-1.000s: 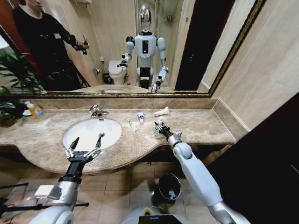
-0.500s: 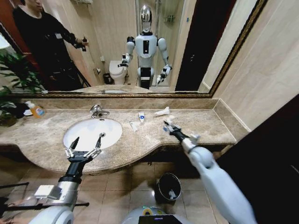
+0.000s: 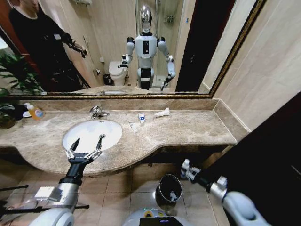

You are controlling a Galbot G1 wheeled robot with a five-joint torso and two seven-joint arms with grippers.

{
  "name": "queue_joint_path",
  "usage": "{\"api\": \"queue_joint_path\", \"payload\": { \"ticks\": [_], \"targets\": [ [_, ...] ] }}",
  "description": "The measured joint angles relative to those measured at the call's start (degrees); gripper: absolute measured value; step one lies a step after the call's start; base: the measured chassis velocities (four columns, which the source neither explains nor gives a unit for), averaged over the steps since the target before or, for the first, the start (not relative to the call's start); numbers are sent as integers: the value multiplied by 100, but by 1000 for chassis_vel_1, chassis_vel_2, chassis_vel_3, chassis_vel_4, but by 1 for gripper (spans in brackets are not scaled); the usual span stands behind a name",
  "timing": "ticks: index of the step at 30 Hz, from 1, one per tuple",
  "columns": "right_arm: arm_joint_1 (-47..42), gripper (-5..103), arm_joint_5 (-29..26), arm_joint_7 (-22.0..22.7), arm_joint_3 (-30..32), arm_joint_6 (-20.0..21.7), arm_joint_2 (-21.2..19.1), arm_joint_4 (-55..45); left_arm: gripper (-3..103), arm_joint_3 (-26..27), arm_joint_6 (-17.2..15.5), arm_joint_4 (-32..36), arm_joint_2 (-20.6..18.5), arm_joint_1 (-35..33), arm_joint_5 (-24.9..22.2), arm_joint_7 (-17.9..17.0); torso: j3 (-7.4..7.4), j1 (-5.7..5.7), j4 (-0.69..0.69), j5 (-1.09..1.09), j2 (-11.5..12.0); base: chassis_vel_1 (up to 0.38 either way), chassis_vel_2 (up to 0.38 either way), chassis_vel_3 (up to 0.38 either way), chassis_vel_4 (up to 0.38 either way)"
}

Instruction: Pick up the trash from the sink and place it in the trash bin.

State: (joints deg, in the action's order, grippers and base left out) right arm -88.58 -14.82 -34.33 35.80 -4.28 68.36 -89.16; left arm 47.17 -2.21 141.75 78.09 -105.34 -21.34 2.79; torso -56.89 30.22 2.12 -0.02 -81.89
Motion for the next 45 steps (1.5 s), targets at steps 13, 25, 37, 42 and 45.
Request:
{"api": "queue_joint_path", "payload": {
  "ticks": [13, 25, 37, 42, 45],
  "targets": [
    [1006, 28, 1107, 1141, -314, -794, 1099, 2268, 100, 0, 0, 0, 0, 0, 0, 0, -1, 1, 0, 3, 1, 0, 0, 0, 0],
    [792, 77, 1059, 1133, -206, -684, 1029, 1850, 100, 0, 0, 0, 0, 0, 0, 1, -1, 1, -1, 1, 1, 0, 0, 0, 0],
    [-338, 100, -953, -1539, 1814, 362, 650, -1001, 100, 0, 0, 0, 0, 0, 0, 0, 0, 1, -2, 3, 1, 0, 0, 0, 0],
    [-494, 100, -1676, -800, 2142, 765, 559, -2103, 100, 0, 0, 0, 0, 0, 0, 0, 0, 0, -3, 2, 1, 0, 0, 0, 0],
    [-232, 100, -1712, 291, 1755, 1103, 550, -2748, 100, 0, 0, 0, 0, 0, 0, 0, 0, 0, -3, 2, 1, 0, 0, 0, 0]
  ]
}}
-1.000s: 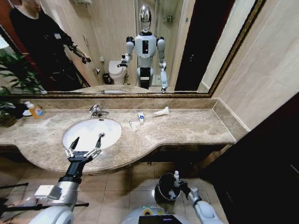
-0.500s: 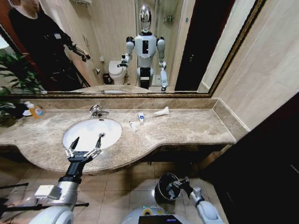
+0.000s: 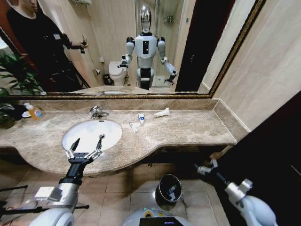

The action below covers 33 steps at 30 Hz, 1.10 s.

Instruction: Pick up the trash from the sink and place it in the trash bin.

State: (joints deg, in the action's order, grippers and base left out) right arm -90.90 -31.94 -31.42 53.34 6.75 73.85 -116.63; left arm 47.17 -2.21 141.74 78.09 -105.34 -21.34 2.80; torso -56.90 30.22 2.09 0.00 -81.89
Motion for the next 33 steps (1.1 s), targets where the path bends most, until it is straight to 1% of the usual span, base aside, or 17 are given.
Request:
{"api": "queue_joint_path", "payload": {
  "ticks": [1, 2, 3, 4, 5, 7, 8, 10, 14, 16, 19, 21, 22, 24, 25, 27, 33],
  "targets": [
    [350, 100, 26, 762, -474, 255, -63, -270, 100, 0, 0, 0, 0, 0, 0, 0, 0, 0, 0, 1, 0, 0, 0, 0, 0],
    [350, 100, 26, 762, -474, 255, -63, -270, 100, 0, 0, 0, 0, 0, 0, 0, 0, 0, 0, 1, 0, 0, 0, 0, 0],
    [619, 100, 41, 1288, -880, 408, -152, -370, 100, 0, 0, 0, 1, 0, 0, -1, 0, 0, 3, 0, 0, 0, 0, 0, 0],
    [1192, 100, 78, 2231, -1614, 591, -381, -371, 100, 0, 0, 0, 0, 0, 0, 0, -1, 0, 4, 0, 0, 0, 0, 0, 0],
    [1192, 100, 78, 2231, -1614, 591, -381, -371, 100, 0, 0, 0, 0, 0, 0, 0, -1, 0, 4, 0, 0, 0, 0, 0, 0],
    [2268, 100, 155, 3524, -2746, 627, -686, 49, 100, 0, 0, 0, 0, 0, 0, 0, -1, 1, 3, 2, 0, 0, 0, 0, 0],
    [2268, 100, 155, 3524, -2746, 627, -686, 49, 100, 0, 0, 0, 0, 0, 0, 0, -1, 1, 3, 2, 0, 0, 0, 0, 0],
    [3249, 100, 245, 4397, -3798, 611, -742, 748, 100, 0, 0, 0, 0, 0, 0, 1, -2, 2, 5, 0, 1, 0, 0, 0, 0],
    [3876, 100, 743, 4178, -4215, 446, -684, 1474, 100, -1, 0, 0, 0, 0, 0, 3, -2, 2, 2, -1, 1, 0, 0, 0, 0],
    [4690, 100, 1304, 3566, -4548, 350, -701, 2333, 100, 0, 0, 0, 0, 0, 0, 0, -2, 1, 2, 1, 1, 0, 0, 0, 0],
    [5031, 100, 1125, 3604, -4746, 456, -706, 2627, 100, -1, 0, 0, 0, 0, 0, 3, -2, 2, 1, 1, 1, 0, 0, 0, 0],
    [5663, 100, -407, 4841, -5126, 1096, -505, 3052, 100, 0, 0, 0, 0, 0, 0, 3, -2, 2, 3, 0, 1, 0, 0, 0, 0],
    [5663, 100, -407, 4841, -5126, 1096, -505, 3052, 100, 0, 0, 0, 0, 0, 0, 3, -2, 2, 3, 0, 1, 0, 0, 0, 0],
    [5982, 100, -2251, 6225, -5219, 1819, -267, 3077, 100, 0, 0, 0, 0, 0, 0, 0, -1, 3, 3, 2, 1, 0, 0, 0, 0],
    [5982, 100, -2251, 6225, -5219, 1819, -267, 3077, 100, 0, 0, 0, 0, 0, 0, 0, -1, 3, 3, 2, 1, 0, 0, 0, 0],
    [6127, 100, -3244, 6855, -5207, 2068, -124, 3087, 100, 0, 0, 0, 0, 0, 0, 0, -1, 1, 2, 2, 1, 0, 0, 0, 0],
    [6442, 100, -3426, 7139, -5252, 1967, 208, 3542, 100, 0, 0, 0, 0, 0, 0, 0, 0, 0, 1, 1, 1, 0, 0, 0, 0]
  ]
}}
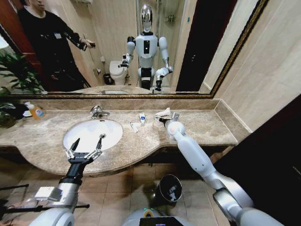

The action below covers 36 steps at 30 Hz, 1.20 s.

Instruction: Pick up the trash from the sink and place it in the trash bin.

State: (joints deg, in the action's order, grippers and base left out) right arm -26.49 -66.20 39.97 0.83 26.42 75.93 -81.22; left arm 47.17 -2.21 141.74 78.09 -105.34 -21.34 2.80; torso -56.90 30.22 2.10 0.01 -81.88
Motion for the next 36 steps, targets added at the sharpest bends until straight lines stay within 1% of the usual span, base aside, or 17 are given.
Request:
{"api": "queue_joint_path", "payload": {
  "ticks": [1, 2, 3, 5, 6, 8, 9, 10, 11, 13, 16, 25, 27, 30, 36],
  "targets": [
    [72, 100, 60, -3, -3, -49, 82, 115, 100, 0, 0, 0, 0, 0, 0, -1, 0, 0, 0, 1, 0, 0, 0, 0, 0],
    [226, 100, 235, -51, -8, -194, 276, 379, 100, 0, 0, 0, 0, 0, 0, -1, 0, 0, 1, 1, 0, 0, 0, 0, 0],
    [226, 100, 235, -51, -8, -194, 276, 379, 100, 0, 0, 0, 0, 0, 0, -1, 0, 0, 1, 1, 0, 0, 0, 0, 0],
    [375, 100, 522, -206, 5, -373, 486, 658, 100, 0, 0, 0, 0, 0, 0, 0, 0, 1, 1, 1, 0, 0, 0, 0, 0],
    [375, 100, 522, -206, 5, -373, 486, 658, 100, 0, 0, 0, 0, 0, 0, 0, 0, 1, 1, 1, 0, 0, 0, 0, 0],
    [498, 100, 1017, -418, 12, -513, 668, 963, 100, 0, 0, 0, 0, 0, 0, 0, 0, 1, 2, 1, 0, 0, 0, 0, 0],
    [498, 100, 1017, -418, 12, -513, 668, 963, 100, 0, 0, 0, 0, 0, 0, 0, 0, 1, 2, 1, 0, 0, 0, 0, 0],
    [523, 100, 1256, -481, 12, -545, 725, 1101, 100, 0, 0, 0, 0, 0, 0, 0, 0, 1, 1, 1, 0, 0, 0, 0, 0],
    [523, 100, 1256, -481, 12, -545, 725, 1101, 100, 0, 0, 0, 0, 0, 0, 0, 0, 1, 1, 1, 0, 0, 0, 0, 0],
    [529, 100, 1549, -533, 20, -574, 757, 1227, 100, 0, 0, 0, 0, 0, 0, 0, 0, 1, 1, 1, 0, 0, 0, 0, 0],
    [528, 100, 1699, -545, 26, -600, 750, 1284, 100, 0, 0, 0, 0, 0, 0, 0, 0, 1, 1, 0, 0, 0, 0, 0, 0],
    [584, 100, 1882, -540, 113, -631, 698, 1440, 100, 0, 0, 0, 0, 0, 0, 0, 0, 1, 1, -1, -1, 0, 0, 0, 0],
    [606, 100, 2081, -561, 180, -670, 738, 1649, 100, 0, 0, 0, 0, 0, 0, -1, 0, 1, 0, -1, -1, 0, 0, 0, 0],
    [586, 100, 2237, -594, 228, -704, 758, 1794, 100, 0, 0, 0, 0, 0, 0, 0, 0, 1, 1, -1, -1, 0, 0, 0, 0],
    [599, 100, 2406, -719, 302, -796, 808, 2078, 100, 0, 0, 0, 0, 0, 0, 0, 0, 1, 0, -1, -1, 0, 0, 0, 0]
  ]
}}
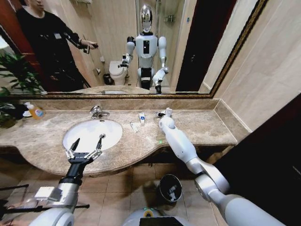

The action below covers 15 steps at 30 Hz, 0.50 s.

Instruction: Pick up the trash from the sink and place it in the trash bin.

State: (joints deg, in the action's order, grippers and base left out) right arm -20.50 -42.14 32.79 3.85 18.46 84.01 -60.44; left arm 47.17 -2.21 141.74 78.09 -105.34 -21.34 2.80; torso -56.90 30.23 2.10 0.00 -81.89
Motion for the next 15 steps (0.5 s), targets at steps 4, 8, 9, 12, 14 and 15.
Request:
{"api": "queue_joint_path", "payload": {
  "ticks": [4, 8, 9, 12, 14, 15],
  "targets": [
    [39, 103, 49, -93, 25, -54, 39, 141, 100, 0, 0, 0, 0, 0, 0, 0, 0, 0, 1, 0, 0, 0, 0, 0, 0],
    [94, 93, 105, -223, 56, -147, 71, 310, 100, 0, 0, 0, 0, 0, 0, 0, 0, 0, 1, 1, 0, 0, 0, 0, 0],
    [107, 90, 105, -257, 61, -156, 72, 336, 100, 0, 0, 0, 0, 0, 0, 0, 0, 0, 1, 0, 0, 0, 0, 0, 0],
    [119, 86, 103, -283, 61, -174, 74, 361, 100, 0, 0, 0, 0, 0, 0, 0, 0, 0, 1, 0, 0, 0, 0, 0, 0],
    [127, 78, 96, -335, 62, -192, 74, 375, 100, 0, 0, 0, 0, 0, 0, 0, 0, 0, 1, 0, 0, 0, 0, 0, 0],
    [127, 78, 96, -335, 62, -192, 74, 375, 100, 0, 0, 0, 0, 0, 0, 0, 0, 0, 1, 0, 0, 0, 0, 0, 0]
  ]
}}
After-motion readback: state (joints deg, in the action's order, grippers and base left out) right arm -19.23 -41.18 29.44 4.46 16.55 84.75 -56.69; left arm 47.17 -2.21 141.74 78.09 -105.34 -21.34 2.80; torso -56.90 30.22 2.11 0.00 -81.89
